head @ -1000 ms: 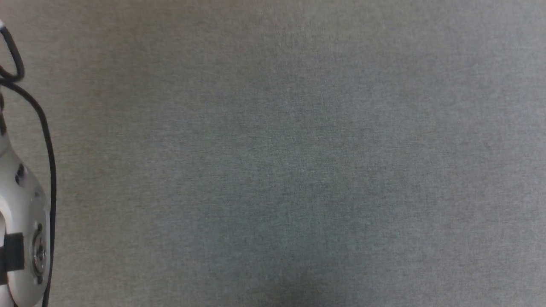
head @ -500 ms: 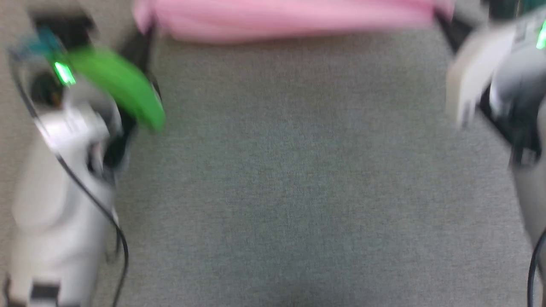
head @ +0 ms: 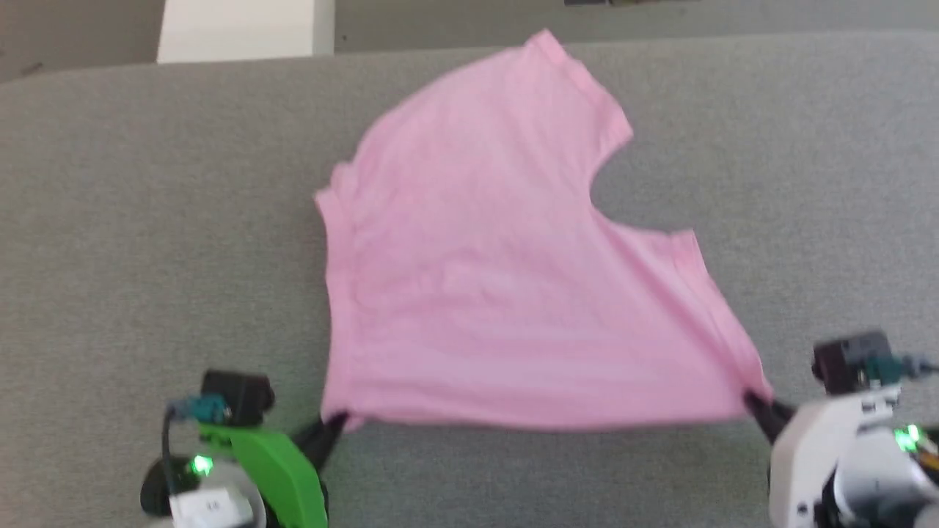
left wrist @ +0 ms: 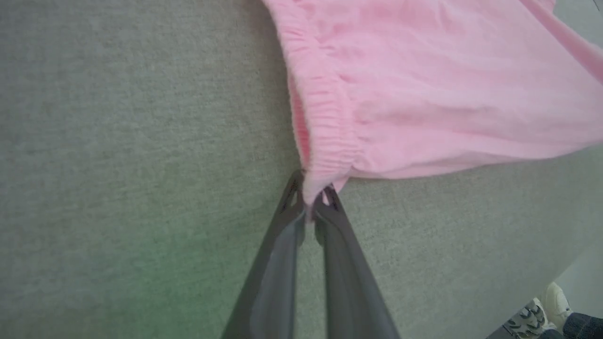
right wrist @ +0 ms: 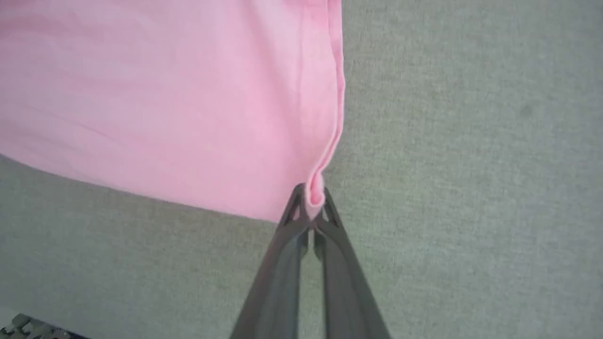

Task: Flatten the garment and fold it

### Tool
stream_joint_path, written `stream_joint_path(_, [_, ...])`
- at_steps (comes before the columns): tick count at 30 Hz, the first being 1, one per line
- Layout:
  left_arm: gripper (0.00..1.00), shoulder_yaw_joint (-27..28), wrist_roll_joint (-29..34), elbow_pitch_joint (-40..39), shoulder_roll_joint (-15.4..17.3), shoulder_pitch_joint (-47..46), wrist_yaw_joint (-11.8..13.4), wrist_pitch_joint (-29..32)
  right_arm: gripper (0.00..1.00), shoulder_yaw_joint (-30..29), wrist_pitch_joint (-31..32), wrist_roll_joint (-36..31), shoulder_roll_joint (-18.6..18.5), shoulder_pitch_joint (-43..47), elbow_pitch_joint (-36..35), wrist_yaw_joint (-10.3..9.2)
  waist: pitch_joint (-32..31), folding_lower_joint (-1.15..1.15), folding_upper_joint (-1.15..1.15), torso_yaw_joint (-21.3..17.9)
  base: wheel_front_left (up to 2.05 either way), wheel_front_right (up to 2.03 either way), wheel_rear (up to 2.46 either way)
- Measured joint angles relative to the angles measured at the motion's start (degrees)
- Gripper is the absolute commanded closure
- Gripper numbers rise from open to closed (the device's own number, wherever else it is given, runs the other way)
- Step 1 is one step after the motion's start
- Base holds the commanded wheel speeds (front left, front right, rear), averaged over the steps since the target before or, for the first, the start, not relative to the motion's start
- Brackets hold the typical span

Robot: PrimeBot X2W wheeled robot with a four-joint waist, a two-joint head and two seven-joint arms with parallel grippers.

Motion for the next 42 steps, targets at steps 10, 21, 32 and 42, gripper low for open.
stream_joint_path(10, [1.0, -1.97, -0.83, -12.2, 1.52, 9.73, 4.95, 6.8, 1.0, -5.73, 8.58, -1.87, 5.5, 13.87, -9.36, -0.01, -3.89, 0.0, 0.0, 2.5, 0.0, 0.0, 0.0])
stream_joint_path(21, [1.0, -3.77, 0.25, -11.06, -2.21, -0.63, 3.46, 4.47, 1.0, -3.91, -2.04, -4.91, 0.43, -2.72, -5.52, -0.01, -2.96, 0.0, 0.0, 4.59, 0.0, 0.0, 0.0])
stream_joint_path(32, [1.0, -3.55, 0.59, 0.81, -8.18, -17.0, 0.55, -0.71, 1.0, 1.14, -5.63, -5.97, -6.94, -28.23, 10.45, -0.01, 3.07, 0.0, 0.0, 7.82, 0.0, 0.0, 0.0])
stream_joint_path(42, [1.0, -2.38, 3.22, 7.45, -11.51, -24.62, 1.71, -5.83, 1.0, 6.39, -11.18, -7.65, -8.86, -46.8, 27.03, -0.01, 10.42, 0.0, 0.0, 11.07, 0.0, 0.0, 0.0])
